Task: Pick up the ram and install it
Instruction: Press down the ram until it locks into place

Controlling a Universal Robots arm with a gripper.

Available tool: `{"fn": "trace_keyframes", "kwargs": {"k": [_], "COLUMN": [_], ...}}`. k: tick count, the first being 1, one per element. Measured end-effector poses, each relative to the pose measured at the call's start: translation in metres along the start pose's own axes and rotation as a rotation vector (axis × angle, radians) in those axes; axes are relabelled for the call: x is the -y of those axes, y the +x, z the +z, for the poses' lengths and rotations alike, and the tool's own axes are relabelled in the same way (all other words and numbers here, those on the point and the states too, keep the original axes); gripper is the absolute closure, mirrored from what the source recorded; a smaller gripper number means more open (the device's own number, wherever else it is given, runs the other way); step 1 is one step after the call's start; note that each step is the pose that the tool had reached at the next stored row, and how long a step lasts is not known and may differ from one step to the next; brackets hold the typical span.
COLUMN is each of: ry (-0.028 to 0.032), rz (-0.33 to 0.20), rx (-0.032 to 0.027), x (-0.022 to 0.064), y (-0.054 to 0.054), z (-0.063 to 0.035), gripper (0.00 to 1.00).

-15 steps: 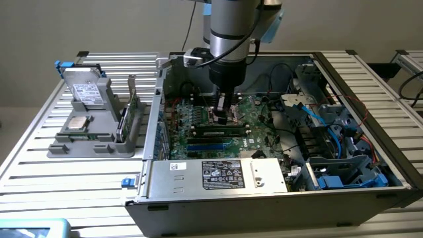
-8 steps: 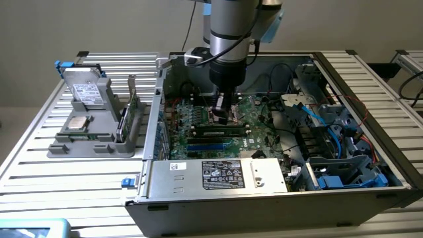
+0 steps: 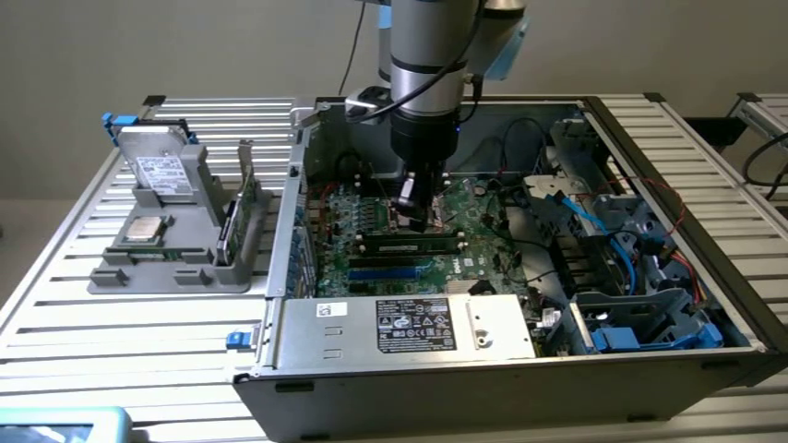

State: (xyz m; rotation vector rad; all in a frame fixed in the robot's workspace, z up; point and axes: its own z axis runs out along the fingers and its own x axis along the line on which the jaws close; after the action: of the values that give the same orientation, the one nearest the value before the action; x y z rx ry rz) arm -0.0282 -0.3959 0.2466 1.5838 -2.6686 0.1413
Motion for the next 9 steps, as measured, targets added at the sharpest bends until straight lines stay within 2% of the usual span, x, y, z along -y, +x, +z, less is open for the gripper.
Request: {"fn": "trace_keyframes", "kwargs": {"k": [3, 9], "ry": [0.0015, -0.0032], "rz": [0.038, 0.120], "rx": [0.0001, -0.0043], "x": [0.0000, -0.0001], "y": [0.0001, 0.0001], "z": [0.0000, 0.0000], "gripper": [0.89, 0.89]}}
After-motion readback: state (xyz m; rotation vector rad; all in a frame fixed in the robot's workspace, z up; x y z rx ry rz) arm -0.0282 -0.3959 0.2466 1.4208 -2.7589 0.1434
